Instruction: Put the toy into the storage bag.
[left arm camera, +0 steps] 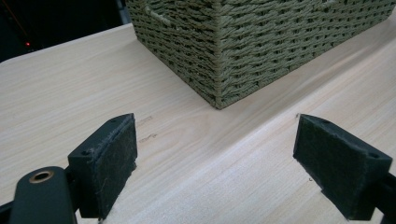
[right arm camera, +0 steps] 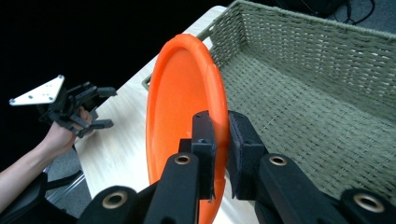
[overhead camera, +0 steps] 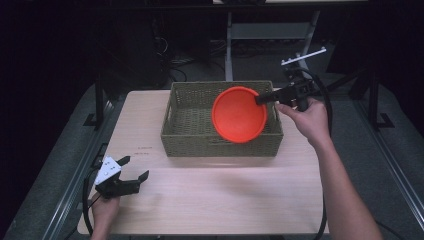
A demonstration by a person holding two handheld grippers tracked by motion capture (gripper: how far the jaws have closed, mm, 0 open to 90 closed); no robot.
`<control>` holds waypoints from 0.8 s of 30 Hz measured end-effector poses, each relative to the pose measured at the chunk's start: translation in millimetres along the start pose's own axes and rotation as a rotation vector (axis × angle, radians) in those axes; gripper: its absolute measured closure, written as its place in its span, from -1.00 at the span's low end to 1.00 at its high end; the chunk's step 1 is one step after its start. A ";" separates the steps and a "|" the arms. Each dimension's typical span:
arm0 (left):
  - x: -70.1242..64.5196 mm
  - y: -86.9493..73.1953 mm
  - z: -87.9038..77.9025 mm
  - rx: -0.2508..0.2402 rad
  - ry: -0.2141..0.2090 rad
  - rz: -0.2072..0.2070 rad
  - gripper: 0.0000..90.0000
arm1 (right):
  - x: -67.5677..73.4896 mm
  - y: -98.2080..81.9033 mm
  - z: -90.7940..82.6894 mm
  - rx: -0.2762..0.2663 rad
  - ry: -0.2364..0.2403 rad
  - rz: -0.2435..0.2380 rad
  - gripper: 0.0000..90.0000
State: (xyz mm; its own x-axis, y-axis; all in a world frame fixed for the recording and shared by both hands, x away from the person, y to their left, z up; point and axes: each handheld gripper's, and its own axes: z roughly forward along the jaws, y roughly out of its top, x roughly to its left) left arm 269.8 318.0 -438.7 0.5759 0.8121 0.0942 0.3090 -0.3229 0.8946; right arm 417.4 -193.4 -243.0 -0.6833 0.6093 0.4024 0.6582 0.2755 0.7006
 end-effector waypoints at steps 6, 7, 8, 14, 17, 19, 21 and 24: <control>-0.6 0.2 -0.8 -0.004 -0.001 -0.011 -0.71 | -8.7 13.0 11.8 0.029 -0.021 0.024 0.82; -0.6 0.2 -0.8 -0.004 -0.001 -0.011 -0.71 | -8.7 13.0 11.8 0.029 -0.021 0.024 0.82; -0.4 0.2 -0.7 -0.002 -0.001 -0.007 -0.71 | -10.1 14.5 14.0 0.032 -0.027 0.031 0.82; -0.1 -0.1 -0.1 -0.005 0.002 -0.008 -0.71 | -24.1 20.8 22.8 0.030 -0.041 0.082 0.82; -0.3 0.0 0.1 0.001 0.007 -0.006 -0.71 | -31.2 21.3 26.0 0.025 -0.054 0.102 0.82; -0.4 0.0 -0.4 -0.001 0.006 -0.006 -0.71 | -34.2 21.4 28.2 0.028 -0.067 0.112 0.82; -0.3 0.0 -0.5 -0.002 0.007 -0.005 -0.71 | -36.9 21.3 30.9 0.026 -0.071 0.119 0.82; 0.0 0.2 -0.2 -0.004 0.007 -0.006 -0.71 | -38.9 21.4 33.7 0.022 -0.074 0.128 0.82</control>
State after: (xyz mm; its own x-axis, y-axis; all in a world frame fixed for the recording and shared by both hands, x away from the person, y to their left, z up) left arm 269.8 318.0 -438.4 0.5690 0.8172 0.0917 0.3097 -0.3162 0.8967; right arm 468.7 -186.1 -263.5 -0.5689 0.6931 0.4427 0.7458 0.2079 0.6329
